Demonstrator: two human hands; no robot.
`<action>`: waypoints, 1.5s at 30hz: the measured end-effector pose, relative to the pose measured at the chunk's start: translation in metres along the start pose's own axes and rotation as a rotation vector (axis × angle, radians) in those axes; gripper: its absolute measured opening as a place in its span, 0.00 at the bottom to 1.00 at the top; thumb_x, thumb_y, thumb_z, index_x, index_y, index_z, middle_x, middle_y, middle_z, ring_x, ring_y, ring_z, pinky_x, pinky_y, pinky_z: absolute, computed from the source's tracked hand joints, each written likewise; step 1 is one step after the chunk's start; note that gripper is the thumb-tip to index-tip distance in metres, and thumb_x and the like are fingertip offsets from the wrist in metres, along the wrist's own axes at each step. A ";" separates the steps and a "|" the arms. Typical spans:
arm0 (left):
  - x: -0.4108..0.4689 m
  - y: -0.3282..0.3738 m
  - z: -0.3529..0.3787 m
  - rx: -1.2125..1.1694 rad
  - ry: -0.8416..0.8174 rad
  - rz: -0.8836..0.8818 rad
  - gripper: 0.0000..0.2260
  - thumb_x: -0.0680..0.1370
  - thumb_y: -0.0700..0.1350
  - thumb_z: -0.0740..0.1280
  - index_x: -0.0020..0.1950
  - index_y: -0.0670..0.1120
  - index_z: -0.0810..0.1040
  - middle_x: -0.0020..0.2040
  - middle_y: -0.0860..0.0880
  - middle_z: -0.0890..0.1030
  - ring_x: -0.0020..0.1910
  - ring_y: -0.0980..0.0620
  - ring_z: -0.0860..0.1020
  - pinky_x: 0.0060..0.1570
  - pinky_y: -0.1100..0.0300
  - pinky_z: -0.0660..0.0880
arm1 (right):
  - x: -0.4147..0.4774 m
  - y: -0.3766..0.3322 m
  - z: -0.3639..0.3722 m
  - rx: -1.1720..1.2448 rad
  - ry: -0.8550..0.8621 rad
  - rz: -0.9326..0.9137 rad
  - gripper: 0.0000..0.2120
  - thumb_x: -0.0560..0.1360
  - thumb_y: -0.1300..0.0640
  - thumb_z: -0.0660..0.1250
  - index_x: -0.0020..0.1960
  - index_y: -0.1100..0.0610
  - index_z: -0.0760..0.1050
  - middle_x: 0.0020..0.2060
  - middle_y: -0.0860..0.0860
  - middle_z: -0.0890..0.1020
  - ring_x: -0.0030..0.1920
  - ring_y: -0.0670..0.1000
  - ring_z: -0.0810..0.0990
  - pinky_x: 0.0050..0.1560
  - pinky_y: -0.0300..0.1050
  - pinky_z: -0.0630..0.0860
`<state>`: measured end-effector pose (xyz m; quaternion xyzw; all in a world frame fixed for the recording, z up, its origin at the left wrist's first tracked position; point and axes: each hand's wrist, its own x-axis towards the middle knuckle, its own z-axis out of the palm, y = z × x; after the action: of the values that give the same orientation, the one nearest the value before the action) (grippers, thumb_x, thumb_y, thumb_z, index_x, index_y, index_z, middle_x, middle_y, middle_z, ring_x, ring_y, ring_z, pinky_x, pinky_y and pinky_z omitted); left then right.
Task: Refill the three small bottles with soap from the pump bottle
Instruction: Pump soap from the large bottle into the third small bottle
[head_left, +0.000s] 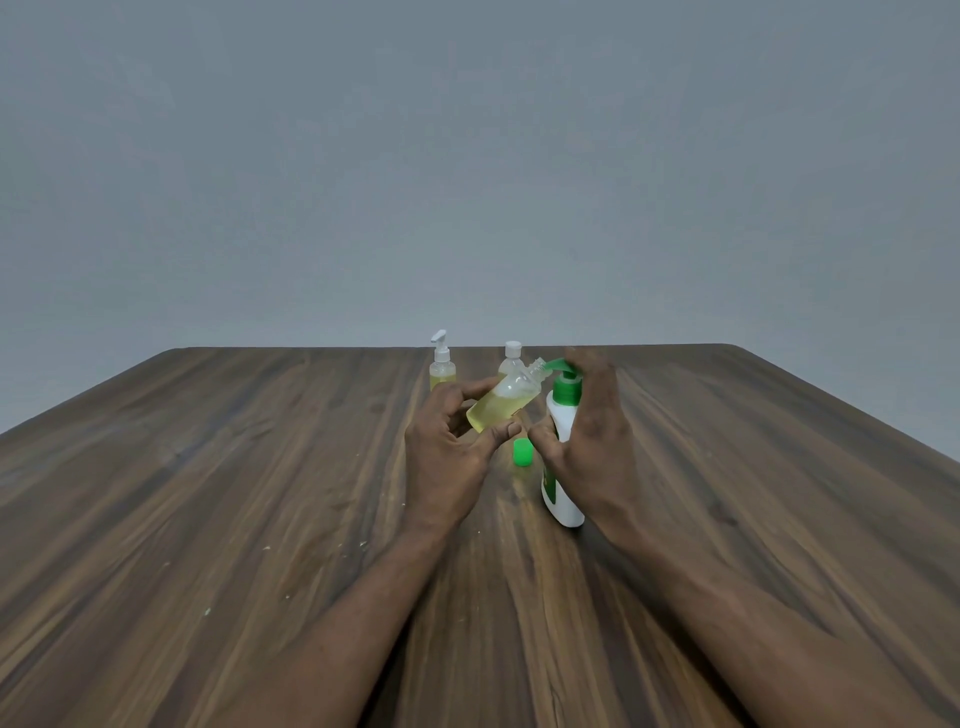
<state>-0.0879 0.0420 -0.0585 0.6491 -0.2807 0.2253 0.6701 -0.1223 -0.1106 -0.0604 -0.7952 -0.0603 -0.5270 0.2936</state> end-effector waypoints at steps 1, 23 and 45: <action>0.000 0.000 0.000 -0.001 -0.001 -0.003 0.20 0.69 0.39 0.81 0.57 0.52 0.83 0.53 0.52 0.84 0.50 0.50 0.84 0.51 0.49 0.82 | 0.000 0.000 0.000 -0.001 0.001 0.001 0.30 0.70 0.60 0.75 0.66 0.52 0.64 0.56 0.37 0.67 0.54 0.28 0.70 0.48 0.20 0.65; 0.000 0.000 0.000 0.015 -0.002 0.006 0.21 0.69 0.40 0.81 0.55 0.58 0.81 0.53 0.52 0.85 0.51 0.50 0.84 0.51 0.46 0.82 | 0.000 0.000 0.000 0.003 0.016 -0.009 0.28 0.71 0.58 0.75 0.65 0.50 0.64 0.54 0.37 0.67 0.53 0.30 0.70 0.49 0.21 0.64; 0.000 -0.001 0.000 0.028 -0.017 0.007 0.20 0.69 0.40 0.81 0.58 0.53 0.82 0.53 0.50 0.84 0.50 0.48 0.84 0.50 0.45 0.82 | 0.001 0.001 0.000 -0.002 0.000 -0.004 0.31 0.70 0.59 0.76 0.66 0.50 0.63 0.56 0.40 0.68 0.54 0.30 0.70 0.50 0.22 0.66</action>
<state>-0.0873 0.0419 -0.0599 0.6595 -0.2853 0.2260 0.6577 -0.1217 -0.1115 -0.0602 -0.7954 -0.0614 -0.5277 0.2917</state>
